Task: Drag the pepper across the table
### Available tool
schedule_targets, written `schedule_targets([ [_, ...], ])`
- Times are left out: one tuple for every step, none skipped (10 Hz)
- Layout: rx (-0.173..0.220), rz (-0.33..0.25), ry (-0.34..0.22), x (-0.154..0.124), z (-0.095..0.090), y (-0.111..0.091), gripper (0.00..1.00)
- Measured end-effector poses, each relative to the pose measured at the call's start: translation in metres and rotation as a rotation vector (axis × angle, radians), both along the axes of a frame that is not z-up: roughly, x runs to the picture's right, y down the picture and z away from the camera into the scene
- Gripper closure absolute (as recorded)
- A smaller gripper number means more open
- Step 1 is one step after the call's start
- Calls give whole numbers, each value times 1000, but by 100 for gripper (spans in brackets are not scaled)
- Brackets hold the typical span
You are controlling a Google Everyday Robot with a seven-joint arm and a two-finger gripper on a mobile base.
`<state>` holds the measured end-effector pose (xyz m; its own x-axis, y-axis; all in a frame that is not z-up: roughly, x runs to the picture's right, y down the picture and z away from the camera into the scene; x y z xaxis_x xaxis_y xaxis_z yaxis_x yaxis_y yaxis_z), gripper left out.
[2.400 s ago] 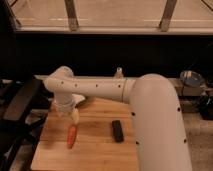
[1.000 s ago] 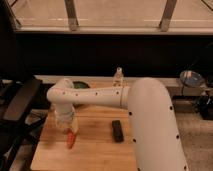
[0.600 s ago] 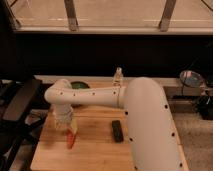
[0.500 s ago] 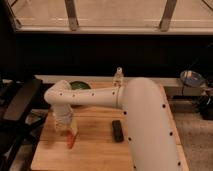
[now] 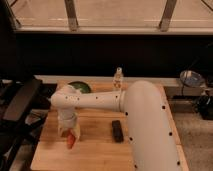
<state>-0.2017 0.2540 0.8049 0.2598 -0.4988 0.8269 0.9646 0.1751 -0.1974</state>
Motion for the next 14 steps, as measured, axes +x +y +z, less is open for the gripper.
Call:
schedule_targets([
  [9,-5,-5,-4,1,-5,53],
  [2,-21,-8,-1,-3,-6,64],
  [0,-30,-10,0,-4,-5,69],
  [0,-36,-11,1,-3,-3,69],
  [-2,-38,-12,2,-2,-3,72],
  [-7,-37,-18,3,0,-7,81],
  [-12,-35,-19,8,4,-16,91],
  [-15,-34,-18,14,9,-22,95],
  [-20,-35,-21,17,11,-27,96],
  [-24,-38,-24,17,11,-27,96],
  [-27,-37,-26,18,10,-27,96],
  [-34,-30,-25,23,13,-32,96],
  [-38,-25,-25,26,16,-38,96],
  [-43,-20,-23,30,22,-46,96],
])
